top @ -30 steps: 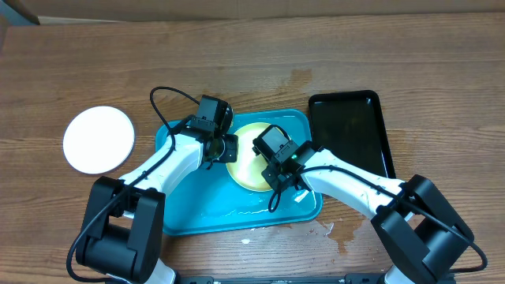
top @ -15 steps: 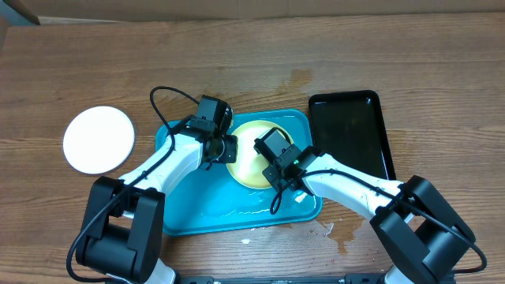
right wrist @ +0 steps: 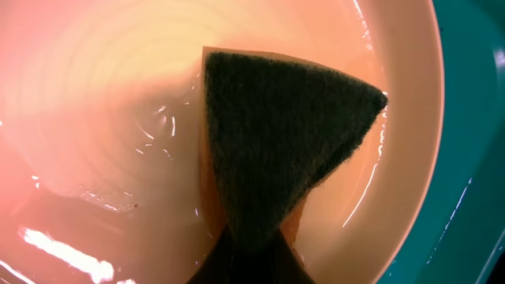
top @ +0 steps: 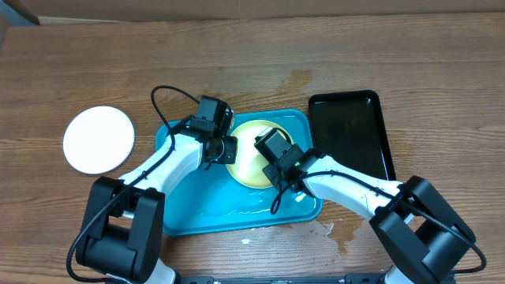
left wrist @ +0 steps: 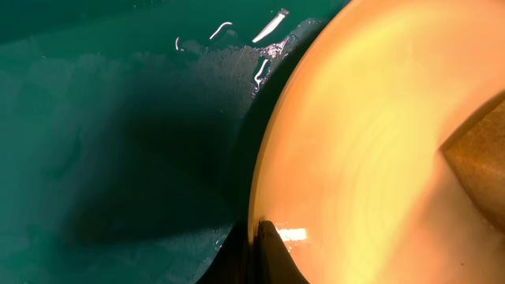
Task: Clean dirty plates on tray and stack at the side
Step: 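Scrub the yellow plate with the sponge while the left gripper holds it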
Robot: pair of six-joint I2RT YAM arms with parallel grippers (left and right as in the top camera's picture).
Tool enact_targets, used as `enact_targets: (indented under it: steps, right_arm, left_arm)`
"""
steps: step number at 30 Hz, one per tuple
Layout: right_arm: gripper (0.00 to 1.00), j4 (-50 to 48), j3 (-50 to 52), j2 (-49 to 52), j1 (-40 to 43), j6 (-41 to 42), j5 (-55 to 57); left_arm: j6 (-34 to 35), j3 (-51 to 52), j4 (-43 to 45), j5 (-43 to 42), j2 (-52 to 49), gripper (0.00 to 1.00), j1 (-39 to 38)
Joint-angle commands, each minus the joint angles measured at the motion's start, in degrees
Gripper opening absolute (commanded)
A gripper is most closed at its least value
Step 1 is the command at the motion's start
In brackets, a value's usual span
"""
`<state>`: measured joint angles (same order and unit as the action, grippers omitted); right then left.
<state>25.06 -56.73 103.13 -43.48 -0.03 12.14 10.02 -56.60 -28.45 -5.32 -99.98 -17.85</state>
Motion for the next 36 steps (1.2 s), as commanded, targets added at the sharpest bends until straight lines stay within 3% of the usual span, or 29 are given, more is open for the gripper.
enact_targets:
  steps: [1, 18, 25, 36]
  right_arm:
    - [0.04, -0.8, 1.3, 1.3, 1.0, 0.0, 1.3]
    - [0.04, -5.3, 1.3, 3.1, 4.3, -0.3, -2.9]
    - [0.04, -5.5, 1.3, 3.1, 8.3, -3.8, -12.2]
    - [0.04, -9.1, 1.3, 3.2, 10.4, -8.9, -14.0]
  left_arm:
    - [-2.8, 0.6, -0.4, -0.1, 0.0, 0.04, 0.2]
    - [-2.8, 0.6, -1.5, -0.1, 0.0, 0.04, 0.2]
    - [-2.8, 0.6, -1.5, -0.3, 0.0, 0.04, 0.2]
    - [-2.8, 0.6, -1.7, -0.3, 0.0, 0.04, 0.2]
